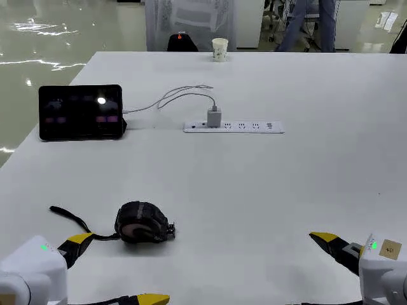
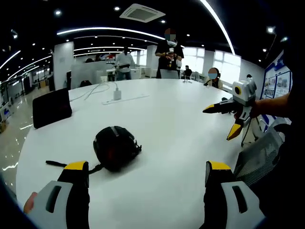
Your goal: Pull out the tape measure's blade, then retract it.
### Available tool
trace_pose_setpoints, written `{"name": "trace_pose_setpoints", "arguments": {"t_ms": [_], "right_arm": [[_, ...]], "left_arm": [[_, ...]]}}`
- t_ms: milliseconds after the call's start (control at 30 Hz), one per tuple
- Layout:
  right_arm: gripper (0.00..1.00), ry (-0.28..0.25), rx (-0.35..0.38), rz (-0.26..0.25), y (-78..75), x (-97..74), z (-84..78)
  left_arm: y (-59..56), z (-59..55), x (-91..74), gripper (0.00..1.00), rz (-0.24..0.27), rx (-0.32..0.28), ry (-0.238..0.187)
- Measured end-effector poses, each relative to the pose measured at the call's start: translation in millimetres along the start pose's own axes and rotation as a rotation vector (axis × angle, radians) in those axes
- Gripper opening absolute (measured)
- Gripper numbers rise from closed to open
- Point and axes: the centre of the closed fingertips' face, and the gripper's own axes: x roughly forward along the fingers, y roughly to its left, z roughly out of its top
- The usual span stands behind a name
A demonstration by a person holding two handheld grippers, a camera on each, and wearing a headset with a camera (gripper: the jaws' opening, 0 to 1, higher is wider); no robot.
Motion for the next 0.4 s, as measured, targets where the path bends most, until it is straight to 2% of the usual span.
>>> {"name": "trace_pose_setpoints", "arguments": {"t_ms": [400], "right_arm": [[0.99, -0.008, 0.0, -0.001, 1.2, -1.9, 1.1]], "left_arm": [[0.0, 0.5, -1.9, 0.99, -0.011, 0.007, -0.003]]}}
